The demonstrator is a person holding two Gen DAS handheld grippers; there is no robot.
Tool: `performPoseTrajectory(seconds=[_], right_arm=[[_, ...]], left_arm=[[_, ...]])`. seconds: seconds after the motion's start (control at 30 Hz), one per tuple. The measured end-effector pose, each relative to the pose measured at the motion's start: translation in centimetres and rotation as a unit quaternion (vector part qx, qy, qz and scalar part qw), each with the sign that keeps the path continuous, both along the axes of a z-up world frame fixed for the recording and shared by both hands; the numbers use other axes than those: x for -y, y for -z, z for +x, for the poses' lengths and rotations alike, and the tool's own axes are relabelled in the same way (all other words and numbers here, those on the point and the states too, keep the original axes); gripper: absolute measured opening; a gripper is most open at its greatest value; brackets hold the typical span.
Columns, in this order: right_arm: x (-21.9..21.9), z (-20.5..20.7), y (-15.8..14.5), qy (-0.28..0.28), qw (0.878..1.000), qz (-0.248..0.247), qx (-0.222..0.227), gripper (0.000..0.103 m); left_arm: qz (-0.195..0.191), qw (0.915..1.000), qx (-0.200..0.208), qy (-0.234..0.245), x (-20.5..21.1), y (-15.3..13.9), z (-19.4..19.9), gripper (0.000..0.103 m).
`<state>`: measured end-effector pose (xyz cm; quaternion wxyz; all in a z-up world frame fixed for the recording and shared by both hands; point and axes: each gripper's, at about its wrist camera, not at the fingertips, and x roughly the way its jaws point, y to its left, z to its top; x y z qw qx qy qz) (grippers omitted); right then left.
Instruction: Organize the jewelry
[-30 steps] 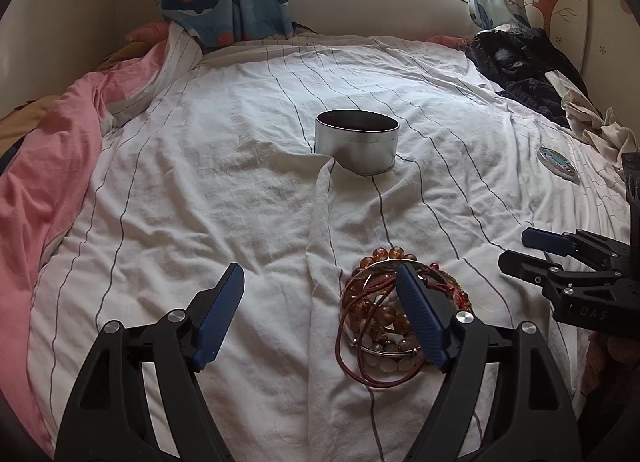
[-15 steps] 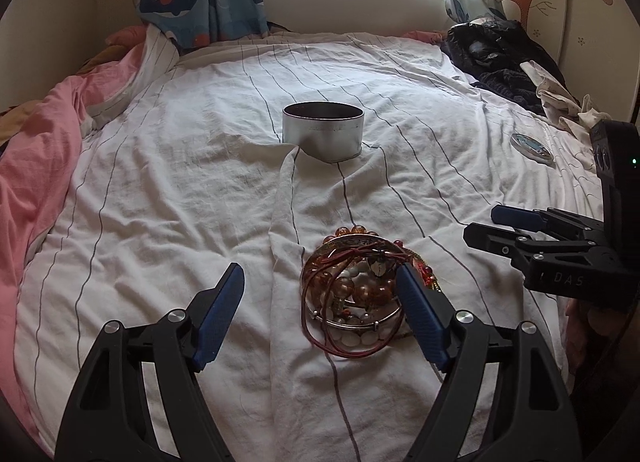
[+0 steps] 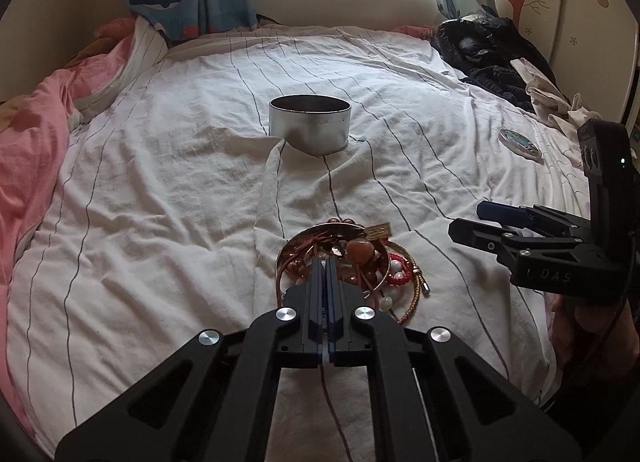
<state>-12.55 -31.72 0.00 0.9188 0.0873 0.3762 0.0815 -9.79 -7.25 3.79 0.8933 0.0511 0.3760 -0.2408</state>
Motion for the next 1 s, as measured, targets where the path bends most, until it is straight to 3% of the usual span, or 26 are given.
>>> performPoseTrajectory(seconds=[0.1, 0.23, 0.47, 0.57, 0.63, 0.77, 0.83, 0.87, 0.93, 1.0], right_arm=[[0.1, 0.0, 0.0, 0.000, 1.000, 0.000, 0.000, 0.067], [0.0, 0.0, 0.0, 0.000, 1.000, 0.000, 0.001, 0.067], [0.1, 0.0, 0.0, 0.000, 1.000, 0.001, 0.001, 0.068], [0.1, 0.1, 0.0, 0.000, 1.000, 0.001, 0.001, 0.069], [0.0, 0.0, 0.0, 0.000, 1.000, 0.002, 0.001, 0.069], [0.0, 0.1, 0.0, -0.001, 1.000, 0.002, 0.001, 0.069], [0.1, 0.0, 0.0, -0.001, 1.000, 0.001, 0.001, 0.069], [0.1, 0.0, 0.0, -0.001, 1.000, 0.001, 0.001, 0.069], [0.1, 0.1, 0.0, 0.000, 1.000, 0.002, 0.001, 0.069], [0.0, 0.0, 0.0, -0.001, 1.000, 0.002, 0.002, 0.069]], left_arm=[[-0.011, 0.9999, 0.000, 0.000, -0.3, -0.2, 0.0, 0.002], [-0.010, 0.9995, 0.030, -0.005, -0.5, -1.1, -0.3, 0.002], [-0.025, 0.9982, 0.023, -0.049, -2.5, -1.2, 0.6, 0.003], [-0.022, 0.9988, 0.010, -0.043, -2.3, -0.7, 1.0, 0.019], [-0.011, 0.9991, 0.009, -0.040, -1.7, -0.3, 1.0, 0.047], [0.002, 0.9989, -0.007, -0.047, -1.3, 0.7, 1.6, 0.053], [-0.004, 0.9990, -0.019, -0.041, -1.4, 0.9, 1.8, 0.050], [-0.008, 0.9991, -0.021, -0.035, -1.4, 0.9, 1.7, 0.043], [-0.013, 0.9992, -0.029, -0.026, -1.3, 0.9, 1.7, 0.012], [-0.019, 0.9992, -0.025, -0.023, -1.4, 0.6, 1.6, 0.002]])
